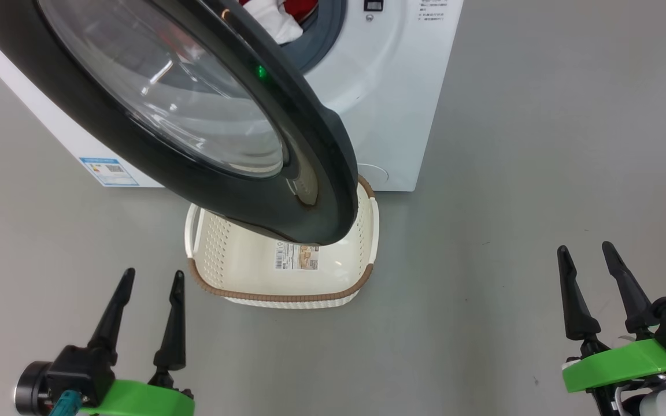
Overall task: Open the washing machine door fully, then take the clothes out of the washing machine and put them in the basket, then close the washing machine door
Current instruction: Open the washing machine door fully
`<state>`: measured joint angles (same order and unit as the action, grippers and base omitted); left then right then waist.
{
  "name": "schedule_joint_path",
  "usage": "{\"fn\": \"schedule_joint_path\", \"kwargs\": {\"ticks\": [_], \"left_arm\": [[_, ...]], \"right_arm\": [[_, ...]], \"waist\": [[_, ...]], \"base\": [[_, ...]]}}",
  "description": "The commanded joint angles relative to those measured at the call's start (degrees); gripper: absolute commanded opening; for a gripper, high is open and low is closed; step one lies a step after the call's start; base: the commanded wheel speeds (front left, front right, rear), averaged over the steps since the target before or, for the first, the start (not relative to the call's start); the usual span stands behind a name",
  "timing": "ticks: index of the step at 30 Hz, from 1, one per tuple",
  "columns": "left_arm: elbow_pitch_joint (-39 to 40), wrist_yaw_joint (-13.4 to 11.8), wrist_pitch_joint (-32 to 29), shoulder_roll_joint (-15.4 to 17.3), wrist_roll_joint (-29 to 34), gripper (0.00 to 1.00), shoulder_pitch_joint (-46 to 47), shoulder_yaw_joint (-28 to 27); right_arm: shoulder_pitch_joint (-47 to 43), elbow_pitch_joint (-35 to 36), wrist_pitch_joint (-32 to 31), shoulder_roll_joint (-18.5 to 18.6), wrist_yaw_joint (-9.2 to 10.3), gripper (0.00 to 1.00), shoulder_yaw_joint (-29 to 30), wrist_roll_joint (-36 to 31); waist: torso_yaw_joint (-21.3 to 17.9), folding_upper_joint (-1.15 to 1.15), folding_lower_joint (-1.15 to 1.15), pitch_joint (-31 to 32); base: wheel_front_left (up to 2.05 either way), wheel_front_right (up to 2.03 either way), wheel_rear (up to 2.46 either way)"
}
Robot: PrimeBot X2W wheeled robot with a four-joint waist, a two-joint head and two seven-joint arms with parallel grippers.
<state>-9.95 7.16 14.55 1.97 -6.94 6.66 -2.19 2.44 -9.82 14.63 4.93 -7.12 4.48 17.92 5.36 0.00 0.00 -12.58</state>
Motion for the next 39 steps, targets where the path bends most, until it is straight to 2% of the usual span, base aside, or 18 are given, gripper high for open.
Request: {"fn": "schedule_joint_path", "kwargs": {"ticks": [1,8,9,11,16,27,35,37,38,39], "left_arm": [[1.6,0.0,0.4,0.9,0.5,1.00,0.5,-1.8],[1.6,0.0,0.4,0.9,0.6,1.00,0.6,-1.6],[1.7,0.0,0.4,0.9,0.5,1.00,0.5,-1.5],[1.8,0.0,0.4,0.9,0.4,1.00,0.5,-1.4],[1.9,-0.1,0.4,0.9,0.1,1.00,0.6,-0.9],[2.2,-0.6,0.4,0.9,-1.6,1.00,0.7,1.7],[2.0,-1.0,0.4,0.9,-3.1,1.00,0.6,4.2],[2.0,-1.1,0.4,0.9,-3.6,1.00,0.7,4.7],[2.0,-1.2,0.4,0.9,-4.0,1.00,0.9,5.1],[2.0,-1.2,0.4,0.9,-4.2,1.00,1.0,5.3]], "right_arm": [[0.2,1.4,0.4,0.2,-0.36,1.00,-1.2,-0.7],[1.1,1.9,0.4,-0.2,-0.36,1.00,-2.1,1.0],[1.5,2.0,0.4,-0.2,-0.36,0.93,-2.8,2.2],[2.6,2.4,0.4,-0.3,-0.36,0.00,-3.8,4.2],[6.1,2.7,0.4,-0.2,-0.36,0.00,-6.9,8.5],[20.7,1.3,0.4,1.3,-0.36,0.00,-17.8,20.5],[29.4,-3.7,0.4,6.7,-0.36,0.00,-31.1,36.9],[31.2,-4.8,0.4,8.3,-0.36,0.00,-34.4,42.1],[33.1,-5.5,-0.2,10.0,-0.36,0.00,-37.4,47.7],[34.1,-5.8,-0.6,10.9,-0.36,0.00,-38.6,50.0]], "waist": [[0.0,0.00,0.00,0.0],[0.1,0.00,0.00,0.0],[0.1,0.00,0.00,-0.1],[0.2,0.00,0.00,-0.1],[0.6,0.00,0.00,-0.3],[3.4,0.00,0.00,-0.9],[6.6,0.00,0.00,-1.5],[7.3,0.00,0.00,-1.8],[7.9,0.00,0.00,-2.1],[8.1,0.00,0.00,-2.4]], "base": [[0.00,0.00,0.00],[0.00,0.00,0.00],[0.00,0.00,0.00],[0.00,0.00,0.00],[0.00,0.00,0.00],[0.00,0.00,0.00],[0.00,0.00,0.00],[0.00,0.00,0.00],[0.00,0.00,0.00],[0.00,0.00,0.00]]}}
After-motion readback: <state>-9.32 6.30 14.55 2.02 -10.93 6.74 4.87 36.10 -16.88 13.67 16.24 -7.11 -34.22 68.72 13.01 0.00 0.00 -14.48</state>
